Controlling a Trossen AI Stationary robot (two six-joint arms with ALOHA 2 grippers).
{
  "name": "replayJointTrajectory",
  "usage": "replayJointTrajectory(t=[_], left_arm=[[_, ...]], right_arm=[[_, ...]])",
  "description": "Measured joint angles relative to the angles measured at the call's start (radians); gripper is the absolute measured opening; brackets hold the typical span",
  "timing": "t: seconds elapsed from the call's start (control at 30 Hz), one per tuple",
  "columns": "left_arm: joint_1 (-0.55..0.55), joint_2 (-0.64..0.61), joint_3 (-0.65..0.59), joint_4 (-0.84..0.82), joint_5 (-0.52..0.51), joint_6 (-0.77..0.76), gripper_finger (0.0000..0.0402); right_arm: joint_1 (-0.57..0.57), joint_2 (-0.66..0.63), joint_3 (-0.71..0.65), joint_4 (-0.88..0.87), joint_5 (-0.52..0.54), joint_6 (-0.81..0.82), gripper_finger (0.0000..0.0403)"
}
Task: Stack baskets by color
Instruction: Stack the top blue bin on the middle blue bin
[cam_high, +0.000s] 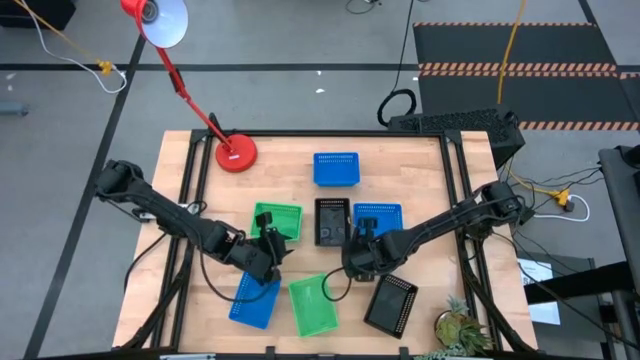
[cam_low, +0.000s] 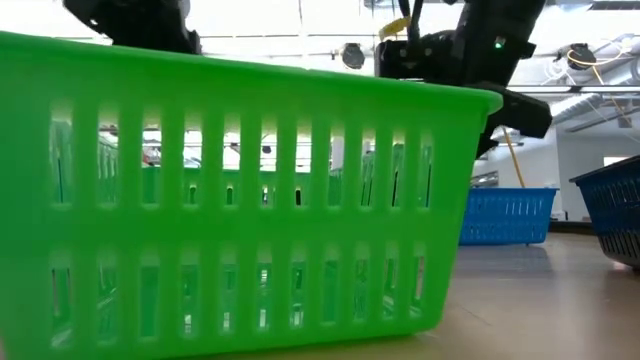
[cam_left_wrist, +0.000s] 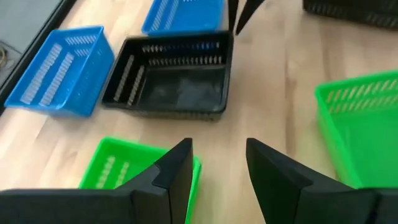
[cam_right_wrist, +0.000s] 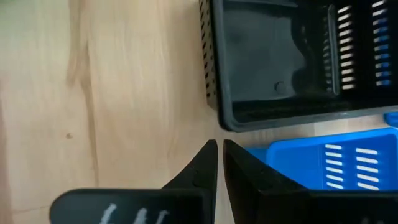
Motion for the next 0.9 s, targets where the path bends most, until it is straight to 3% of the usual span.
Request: replayJointTrajectory(t=[0.27, 0.43, 0.53, 0.7, 0.9], left_arm=[[-0.032, -0.101, -0.001, -0.336, -0.117, -0.232, 0.0152], [-0.048, -0.144, -0.008, -0.628, -0.206, -0.505, 0.0152], [-0.049, -0.147, -0.040, -0.758, -0.194, -0.666, 0.0152], [-0.071, -0.146, -0.113, -0.737, -0.055, -0.747, 0.0152], [-0.104, -0.146, -0.154, -0.673, -0.050, -0.777, 0.0152]], right_arm=[[-0.034, 0.001, -0.056, 0.089, -0.028, -0.014, 0.0018], [-0.033, 0.001, -0.056, 0.106, -0.028, -0.028, 0.0018], [-0.034, 0.001, -0.056, 0.114, -0.027, -0.028, 0.0018], [-0.033, 0.001, -0.056, 0.124, -0.027, -0.035, 0.0018], [-0.033, 0.001, -0.055, 0.133, -0.027, -0.036, 0.0018]])
